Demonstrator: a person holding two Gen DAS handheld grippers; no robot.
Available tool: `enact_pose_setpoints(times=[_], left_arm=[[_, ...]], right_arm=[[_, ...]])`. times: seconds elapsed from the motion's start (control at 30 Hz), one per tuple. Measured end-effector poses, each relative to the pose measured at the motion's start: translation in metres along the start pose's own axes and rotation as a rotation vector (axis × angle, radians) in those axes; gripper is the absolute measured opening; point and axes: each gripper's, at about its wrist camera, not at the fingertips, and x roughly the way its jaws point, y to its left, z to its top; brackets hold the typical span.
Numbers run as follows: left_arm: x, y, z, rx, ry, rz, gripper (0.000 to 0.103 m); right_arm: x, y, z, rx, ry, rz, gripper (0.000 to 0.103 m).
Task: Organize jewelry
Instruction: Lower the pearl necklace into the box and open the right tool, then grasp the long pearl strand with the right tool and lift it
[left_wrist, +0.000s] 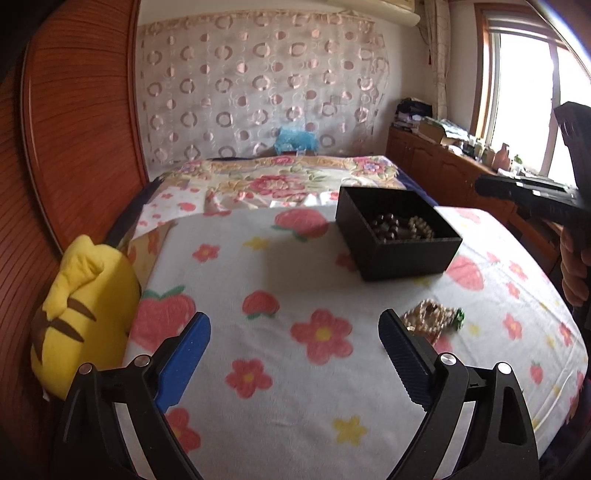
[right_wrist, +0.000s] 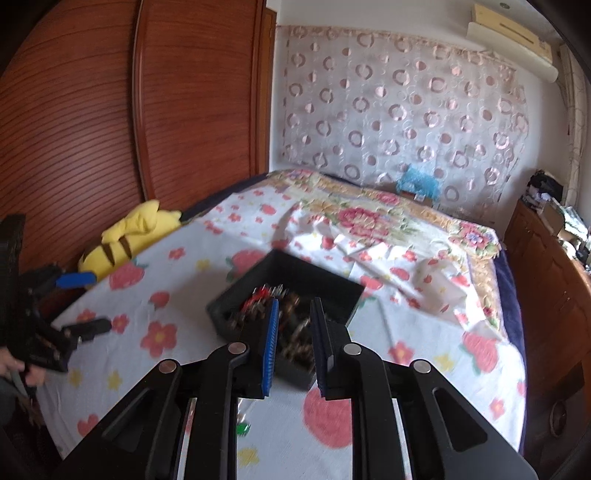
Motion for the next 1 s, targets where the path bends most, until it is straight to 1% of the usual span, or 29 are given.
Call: enact_pose_setpoints(times=[0.13,0.2,0.27,0.3,0.33,0.5,0.67,0.8,0.87,0.9,0.93,0.97,1.0], left_arm=[[0.005,-0.003,-0.008,0.006,0.024,-0.006,0.089],[0.007,-0.005,-0.011,0.007,0.033,-0.014,0.089],[0.009,-0.007,-0.013,0.007,0.040,-0.020,0.089],[0.010,-0.009,-0.014,0.009,0.044,-0.022,0.089],[0.011,-0.011,-0.015,0.011,0.047,-0.024,0.089],[0.014,-0.019,-0.018,0.024,0.060,-0.035,0.089],[0.014,-0.025,-0.019,0.036,0.068,-0.045,0.089],[0.016,-0.029,-0.020,0.042,0.075,-0.053,0.089],[0.016,-0.031,-0.020,0.046,0.077,-0.054,0.089],[0.016,-0.031,-0.020,0.048,0.079,-0.055,0.089],[0.016,-0.033,-0.020,0.051,0.081,-0.058,0.089],[0.016,-0.034,-0.020,0.052,0.081,-0.059,0.089],[0.016,-0.034,-0.020,0.054,0.081,-0.060,0.089]], right_arm=[[0.016,0.005,-0.017,-0.004,0.053,0.036,0.019],[0.027,0.009,-0.027,-0.009,0.095,0.075,0.019],[0.037,0.014,-0.036,-0.021,0.131,0.095,0.023],[0.040,0.016,-0.039,-0.024,0.141,0.106,0.030],[0.044,0.018,-0.042,-0.024,0.151,0.118,0.032],[0.058,0.026,-0.053,-0.031,0.201,0.145,0.032],[0.071,0.028,-0.059,-0.053,0.255,0.140,0.031],[0.077,0.029,-0.060,-0.060,0.276,0.141,0.031],[0.079,0.036,-0.062,-0.094,0.271,0.121,0.032],[0.079,0.038,-0.061,-0.105,0.270,0.117,0.030],[0.080,0.041,-0.060,-0.112,0.273,0.120,0.023],[0.080,0.043,-0.060,-0.119,0.275,0.129,0.019],[0.079,0.047,-0.061,-0.138,0.273,0.134,0.007]])
